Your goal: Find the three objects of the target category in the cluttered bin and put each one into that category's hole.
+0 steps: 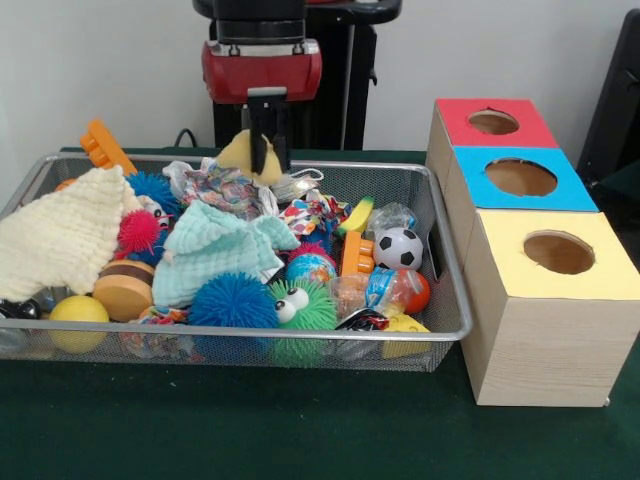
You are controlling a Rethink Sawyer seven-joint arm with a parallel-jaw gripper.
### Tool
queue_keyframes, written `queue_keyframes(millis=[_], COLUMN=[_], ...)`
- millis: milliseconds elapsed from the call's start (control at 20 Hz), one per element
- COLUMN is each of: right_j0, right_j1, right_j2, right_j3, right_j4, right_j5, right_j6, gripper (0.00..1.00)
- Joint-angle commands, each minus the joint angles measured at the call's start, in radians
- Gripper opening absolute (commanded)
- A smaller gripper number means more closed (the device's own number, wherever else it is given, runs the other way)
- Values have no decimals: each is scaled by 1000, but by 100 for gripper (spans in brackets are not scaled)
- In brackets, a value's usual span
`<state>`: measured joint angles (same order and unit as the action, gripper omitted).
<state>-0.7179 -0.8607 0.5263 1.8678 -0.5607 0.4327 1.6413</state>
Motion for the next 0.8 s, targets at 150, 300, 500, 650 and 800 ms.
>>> queue_keyframes(millis=[150, 300, 500, 650, 800], right_j0=[49, 54, 65, 72, 83], right_j1=[-38, -47, -67, -84, -93], right_j2=[-79, -92, -109, -118, -129], right_j3=[42, 53, 64, 73, 73], right_j4=[83, 96, 112, 133, 148], right_j5=[97, 82, 80, 85, 83], right_j6=[136, 133, 126, 121, 125], gripper=[0, 0, 0, 0, 0])
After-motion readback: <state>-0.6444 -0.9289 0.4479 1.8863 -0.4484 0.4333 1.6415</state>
